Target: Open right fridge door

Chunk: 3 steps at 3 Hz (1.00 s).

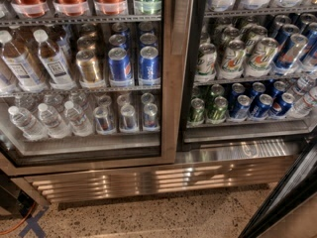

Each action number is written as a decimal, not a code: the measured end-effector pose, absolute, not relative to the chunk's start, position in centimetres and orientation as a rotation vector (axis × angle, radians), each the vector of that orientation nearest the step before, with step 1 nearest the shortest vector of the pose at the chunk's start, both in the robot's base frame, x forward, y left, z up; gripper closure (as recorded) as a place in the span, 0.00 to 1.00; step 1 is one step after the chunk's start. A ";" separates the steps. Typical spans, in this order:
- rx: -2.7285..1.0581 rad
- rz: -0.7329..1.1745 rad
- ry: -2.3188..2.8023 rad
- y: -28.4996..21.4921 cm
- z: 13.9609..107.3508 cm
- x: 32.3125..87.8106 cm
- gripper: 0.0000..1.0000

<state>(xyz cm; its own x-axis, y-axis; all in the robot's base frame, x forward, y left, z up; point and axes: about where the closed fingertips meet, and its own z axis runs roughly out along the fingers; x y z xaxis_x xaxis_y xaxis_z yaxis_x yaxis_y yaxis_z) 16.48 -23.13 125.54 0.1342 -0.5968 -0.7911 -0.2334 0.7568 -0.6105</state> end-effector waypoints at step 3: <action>-0.602 -0.550 1.368 -28.5 133.1 7.6 0.00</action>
Offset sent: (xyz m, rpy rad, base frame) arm -0.0573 -0.0420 0.0526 -0.0400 -0.1079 -0.1340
